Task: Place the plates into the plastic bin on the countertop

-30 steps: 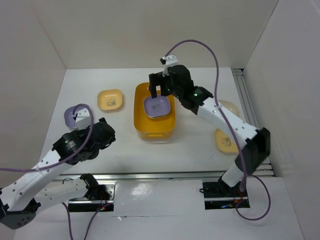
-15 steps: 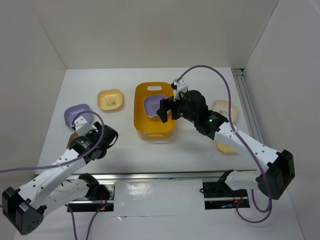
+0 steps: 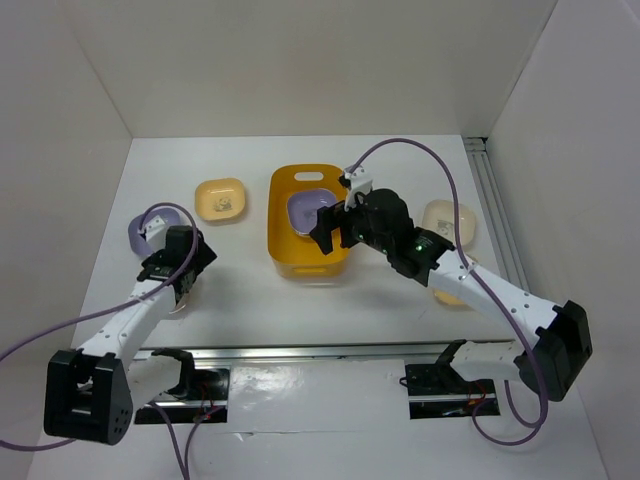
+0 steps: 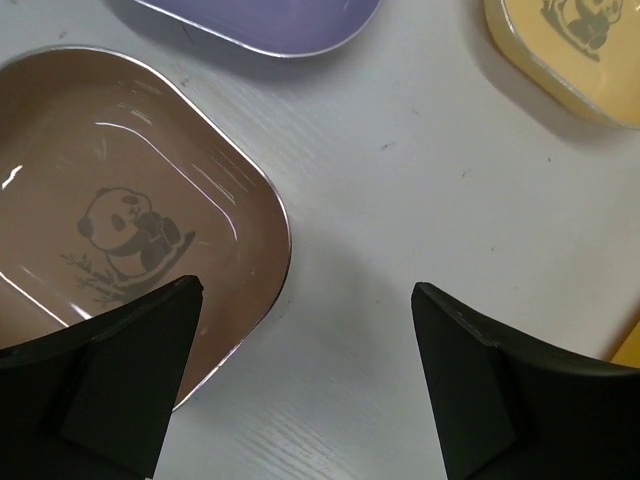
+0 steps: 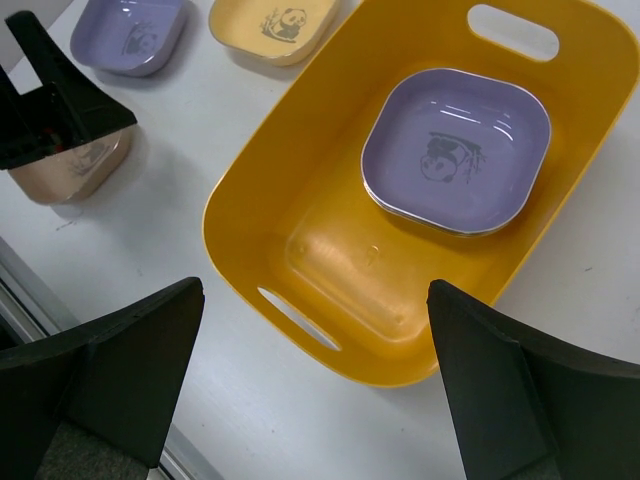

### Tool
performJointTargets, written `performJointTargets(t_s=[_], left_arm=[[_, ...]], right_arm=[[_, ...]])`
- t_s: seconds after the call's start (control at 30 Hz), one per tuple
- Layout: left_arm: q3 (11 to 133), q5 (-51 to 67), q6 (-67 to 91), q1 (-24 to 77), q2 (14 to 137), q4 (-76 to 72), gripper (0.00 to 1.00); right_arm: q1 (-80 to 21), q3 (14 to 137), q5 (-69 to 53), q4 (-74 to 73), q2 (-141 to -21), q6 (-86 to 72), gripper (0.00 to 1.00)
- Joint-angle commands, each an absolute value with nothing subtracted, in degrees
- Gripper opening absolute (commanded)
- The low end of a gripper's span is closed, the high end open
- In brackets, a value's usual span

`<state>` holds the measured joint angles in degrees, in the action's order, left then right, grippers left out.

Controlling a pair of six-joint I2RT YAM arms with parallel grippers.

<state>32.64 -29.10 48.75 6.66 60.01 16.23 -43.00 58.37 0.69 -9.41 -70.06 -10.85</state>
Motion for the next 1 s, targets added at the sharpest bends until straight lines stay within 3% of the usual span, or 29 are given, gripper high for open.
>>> performJointTargets(t_s=[0.0,0.13,0.33,0.4,0.6,0.67,0.77,0.97], left_arm=[[32.34,-21.45,45.87,4.83,61.96,10.46,0.99],[31.82,-21.97,47.81,4.31,63.81,11.16,0.99],[31.99,-23.37,51.5,3.25,66.8,15.46,0.81],[32.52,-23.9,52.47,3.25,68.2,16.16,0.81],[35.06,-23.3,54.4,2.12,71.71,18.19,0.68],[35.76,-23.29,55.1,2.11,73.91,18.98,0.61],[35.77,-21.97,56.16,1.49,75.14,20.21,0.4],[34.45,-21.27,57.74,1.49,72.78,21.7,0.11]], right_arm=[[-43.59,58.8,2.2,-6.15,-67.76,-11.07,1.0],[-44.12,58.8,2.2,-5.62,-68.29,-11.07,1.0],[-44.12,58.8,2.72,-4.57,-69.43,-11.6,1.0],[-44.12,58.8,2.72,-4.57,-69.43,-11.6,1.0],[-44.65,59.33,3.96,-5.09,-68.91,-11.6,1.0],[-44.65,59.33,3.96,-5.1,-68.91,-11.6,1.0],[-44.65,59.85,4.48,-5.62,-68.38,-11.6,1.0],[-44.65,60.38,5.62,-6.68,-67.85,-11.07,1.0]])
